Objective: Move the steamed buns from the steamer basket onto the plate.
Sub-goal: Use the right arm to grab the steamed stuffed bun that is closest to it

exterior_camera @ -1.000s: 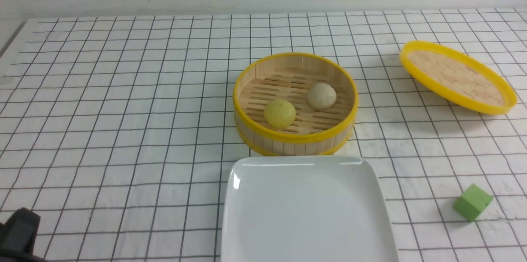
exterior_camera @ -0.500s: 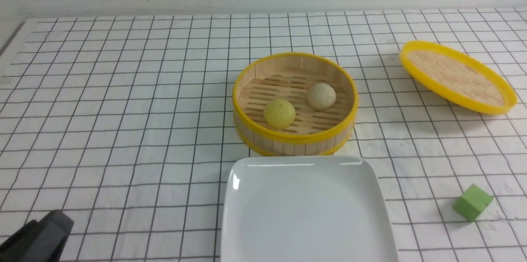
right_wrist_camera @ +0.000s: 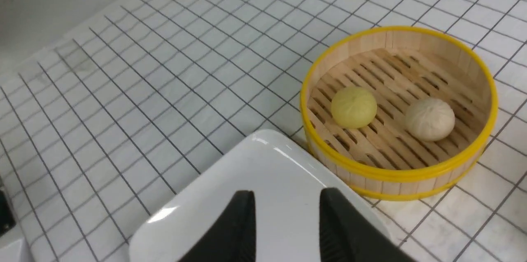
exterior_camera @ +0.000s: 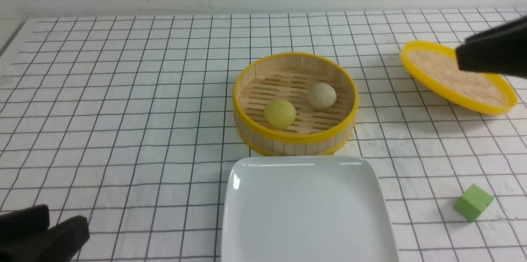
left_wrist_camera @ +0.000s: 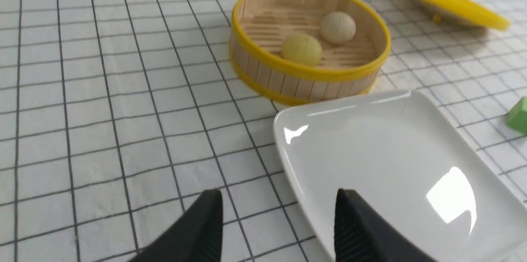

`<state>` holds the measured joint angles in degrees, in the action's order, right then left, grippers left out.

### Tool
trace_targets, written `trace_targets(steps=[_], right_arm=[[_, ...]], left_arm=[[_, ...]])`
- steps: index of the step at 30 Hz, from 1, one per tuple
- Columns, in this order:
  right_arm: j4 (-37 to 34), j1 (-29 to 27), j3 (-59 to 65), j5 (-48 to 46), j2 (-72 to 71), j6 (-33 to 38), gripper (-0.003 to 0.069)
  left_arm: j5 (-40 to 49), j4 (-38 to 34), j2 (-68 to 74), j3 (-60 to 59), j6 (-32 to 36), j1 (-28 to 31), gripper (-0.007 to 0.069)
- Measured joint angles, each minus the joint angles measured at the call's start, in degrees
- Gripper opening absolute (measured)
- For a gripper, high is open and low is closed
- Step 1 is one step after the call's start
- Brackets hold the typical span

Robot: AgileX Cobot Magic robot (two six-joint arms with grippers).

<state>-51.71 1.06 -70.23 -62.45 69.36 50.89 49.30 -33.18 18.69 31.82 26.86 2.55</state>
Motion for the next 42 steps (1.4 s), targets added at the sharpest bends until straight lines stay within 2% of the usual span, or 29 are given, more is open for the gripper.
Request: trace_targets(steps=[5, 6, 13, 18, 22, 25, 28, 42], right_arm=[[3.7, 1.3, -14.4, -5.5, 18.0, 1.3, 0.024], [6.7, 2.8, -20.9, -6.9, 24.0, 0.7, 0.024], [25.2, 12.3, -51.5, -8.1, 52.6, -12.1, 0.0253], [28.2, 16.9, -68.1, -8.6, 63.7, -17.8, 0.0319], [30.3, 17.3, -73.6, -8.7, 64.9, -19.9, 0.0384], [32.9, 17.2, -74.1, -8.9, 64.8, -20.8, 0.0402], [34.7, 17.1, -74.1, -9.4, 65.0, -22.0, 0.0405], [34.5, 17.1, -70.9, -9.4, 65.0, -28.0, 0.0407]], left_arm=[[0.0, -0.8, 5.7, 2.3, 2.9, 0.0, 0.0389], [-0.2, -1.4, 6.2, 2.6, 4.4, 0.0, 0.0389], [-2.2, -2.6, 6.6, 2.6, 6.7, 0.0, 0.0389], [-2.4, -3.4, 6.6, 2.6, 5.8, 0.0, 0.0389], [-2.6, -3.7, 6.6, 2.6, 5.6, 0.0, 0.0389], [-3.1, -3.7, 6.6, 2.6, 5.6, 0.0, 0.0389], [-4.6, -3.7, 6.6, 2.6, 5.8, 0.0, 0.0389], [-6.1, -3.8, 6.6, 2.6, 7.8, 0.0, 0.0389]])
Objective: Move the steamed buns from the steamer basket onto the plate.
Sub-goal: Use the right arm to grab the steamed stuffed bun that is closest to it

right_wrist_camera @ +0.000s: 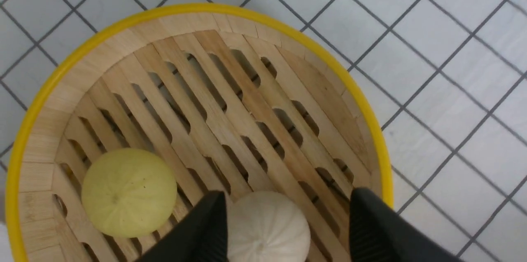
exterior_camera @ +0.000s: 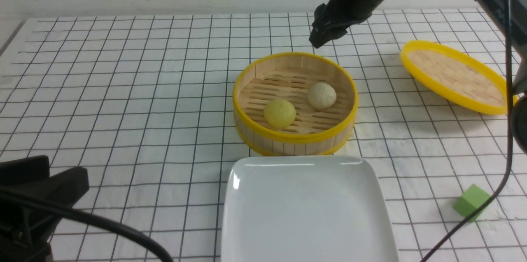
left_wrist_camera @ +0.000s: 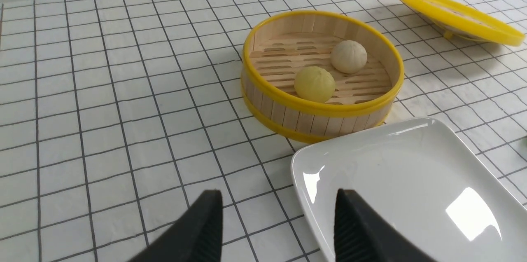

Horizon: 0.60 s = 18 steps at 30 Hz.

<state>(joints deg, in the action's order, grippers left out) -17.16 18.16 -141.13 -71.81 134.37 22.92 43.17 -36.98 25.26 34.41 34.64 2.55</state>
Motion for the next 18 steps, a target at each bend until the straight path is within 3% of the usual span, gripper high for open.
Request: trace_targets(steps=[8, 18], right_arm=[[0.3, 0.8, 9.9, 0.2, -0.7, -1.0, 0.0407], [2.3, 1.7, 10.9, 0.4, -1.6, 0.1, 0.0407]], left_arm=[[-0.2, 0.0, 0.0, 0.0, 0.0, 0.0, 0.0389], [-1.2, 0.0, 0.0, 0.0, 0.2, 0.0, 0.0389]])
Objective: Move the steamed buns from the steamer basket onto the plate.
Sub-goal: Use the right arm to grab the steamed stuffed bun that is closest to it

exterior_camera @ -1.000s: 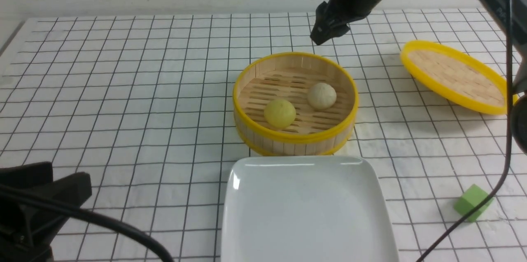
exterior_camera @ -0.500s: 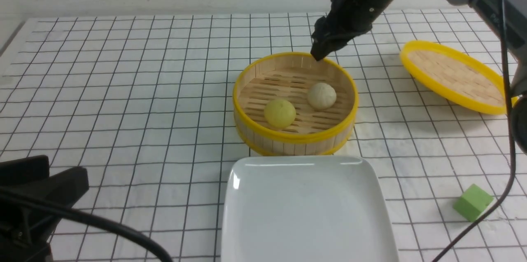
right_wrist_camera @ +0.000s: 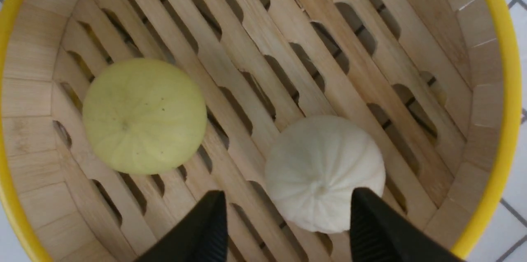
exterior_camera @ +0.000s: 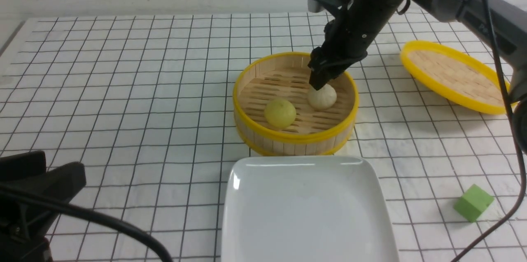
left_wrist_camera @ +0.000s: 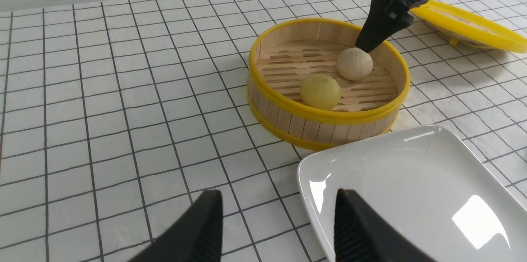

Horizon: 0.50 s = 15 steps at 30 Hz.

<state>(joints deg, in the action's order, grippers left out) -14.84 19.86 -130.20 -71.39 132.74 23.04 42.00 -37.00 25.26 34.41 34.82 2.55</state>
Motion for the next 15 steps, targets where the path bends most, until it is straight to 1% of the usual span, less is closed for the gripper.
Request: trace_targets(steps=[4, 15], right_arm=[[2.2, 0.0, 0.0, 0.0, 0.1, 0.1, 0.0407], [1.9, 0.0, 0.1, 0.3, 3.3, 0.9, 0.0407]], left_arm=[[-0.1, 0.0, 0.0, 0.0, 0.0, 0.0, 0.0389], [0.0, 0.1, 0.0, 0.0, 0.0, 0.0, 0.0389]])
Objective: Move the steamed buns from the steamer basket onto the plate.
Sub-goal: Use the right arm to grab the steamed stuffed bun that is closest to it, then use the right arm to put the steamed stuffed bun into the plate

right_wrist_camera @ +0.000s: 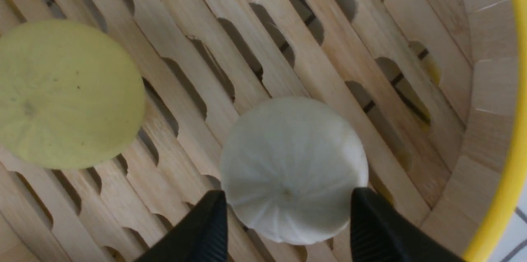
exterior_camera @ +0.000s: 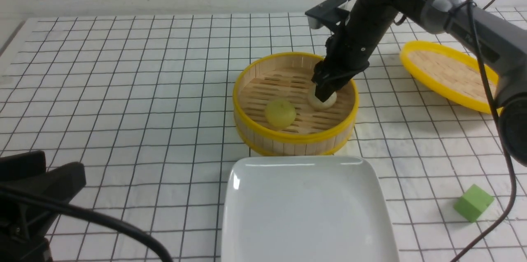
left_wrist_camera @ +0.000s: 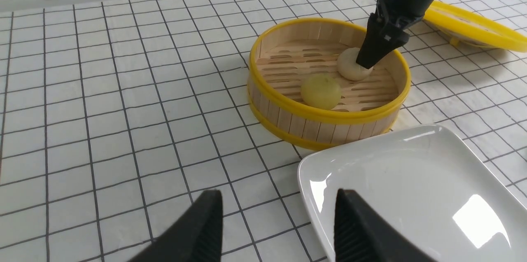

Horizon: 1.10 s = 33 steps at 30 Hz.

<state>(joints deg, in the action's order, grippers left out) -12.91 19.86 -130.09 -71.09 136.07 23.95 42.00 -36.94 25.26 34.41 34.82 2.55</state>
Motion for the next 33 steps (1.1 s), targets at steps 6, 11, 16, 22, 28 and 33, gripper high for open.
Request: trace_targets(steps=[6, 11, 16, 22, 28, 33], right_arm=[[-0.1, 0.0, 0.0, 0.1, 0.3, 0.1, 0.0407], [-0.1, 0.0, 0.0, 0.1, 0.9, 0.1, 0.0388], [0.2, 0.0, 0.0, 0.2, 1.9, 0.2, 0.0211], [1.2, 0.0, -0.2, 0.3, 0.2, 0.2, 0.0024], [1.9, 0.0, 0.0, 0.1, -6.1, 0.2, 0.0024], [1.6, 0.0, -0.2, -0.1, -16.9, -2.0, 0.0024]], left_arm=[[0.1, 0.0, 0.0, 0.0, 0.0, 0.0, 0.0389], [0.1, 0.0, 0.0, 0.0, 0.0, 0.0, 0.0389], [0.1, 0.1, 0.0, 0.0, 0.0, 0.0, 0.0389], [0.1, 0.1, 0.0, 0.0, 0.0, 0.0, 0.0389], [0.1, 0.1, 0.0, 0.0, 0.0, 0.0, 0.0389], [0.1, 0.1, 0.0, 0.0, 0.0, 0.0, 0.0389]])
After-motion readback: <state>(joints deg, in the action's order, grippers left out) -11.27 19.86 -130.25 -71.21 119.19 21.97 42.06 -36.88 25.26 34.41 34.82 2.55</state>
